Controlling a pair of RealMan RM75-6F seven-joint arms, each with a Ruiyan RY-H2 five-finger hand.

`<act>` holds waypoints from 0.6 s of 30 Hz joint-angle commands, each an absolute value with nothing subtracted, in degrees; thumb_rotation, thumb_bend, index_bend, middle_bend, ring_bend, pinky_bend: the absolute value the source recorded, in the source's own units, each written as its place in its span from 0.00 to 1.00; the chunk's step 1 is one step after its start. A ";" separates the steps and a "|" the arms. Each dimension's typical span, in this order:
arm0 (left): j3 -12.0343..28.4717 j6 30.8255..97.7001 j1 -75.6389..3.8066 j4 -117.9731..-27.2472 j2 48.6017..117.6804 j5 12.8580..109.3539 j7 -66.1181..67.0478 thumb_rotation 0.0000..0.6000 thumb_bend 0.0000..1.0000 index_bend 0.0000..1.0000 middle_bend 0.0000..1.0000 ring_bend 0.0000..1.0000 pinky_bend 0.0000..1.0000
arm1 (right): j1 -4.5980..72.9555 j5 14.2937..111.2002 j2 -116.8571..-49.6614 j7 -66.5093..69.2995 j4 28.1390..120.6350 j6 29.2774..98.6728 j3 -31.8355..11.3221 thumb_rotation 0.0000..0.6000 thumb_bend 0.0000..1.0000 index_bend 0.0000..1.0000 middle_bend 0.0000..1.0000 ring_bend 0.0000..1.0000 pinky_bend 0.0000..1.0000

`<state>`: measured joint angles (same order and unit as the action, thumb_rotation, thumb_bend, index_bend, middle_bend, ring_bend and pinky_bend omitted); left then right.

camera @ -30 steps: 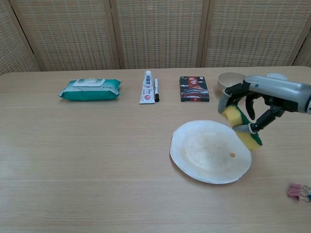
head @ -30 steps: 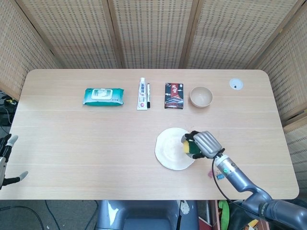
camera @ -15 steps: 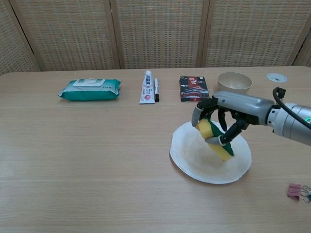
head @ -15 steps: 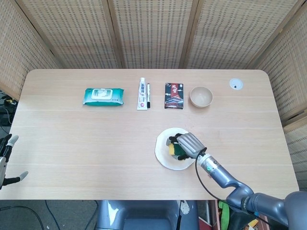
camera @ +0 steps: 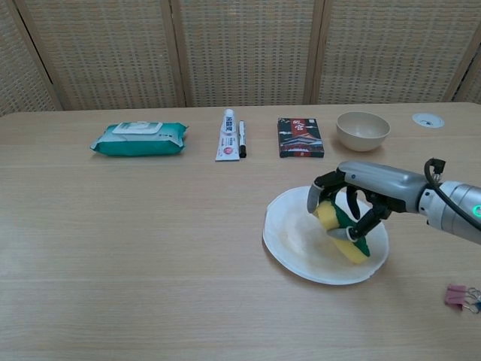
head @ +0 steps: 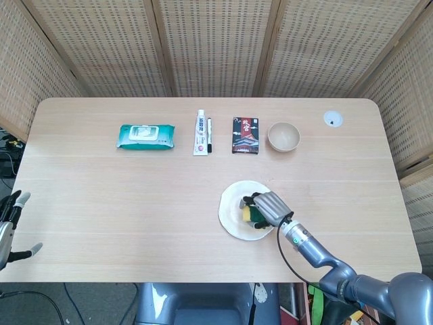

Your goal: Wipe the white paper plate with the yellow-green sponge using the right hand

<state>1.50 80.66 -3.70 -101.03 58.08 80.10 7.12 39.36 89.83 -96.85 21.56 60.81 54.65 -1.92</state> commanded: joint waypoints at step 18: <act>1.12 79.85 -4.16 -100.99 58.61 79.61 8.18 1.00 0.00 0.00 0.00 0.00 0.00 | 38.25 90.76 -100.67 28.15 52.77 55.02 1.14 1.00 0.32 0.40 0.50 0.37 0.56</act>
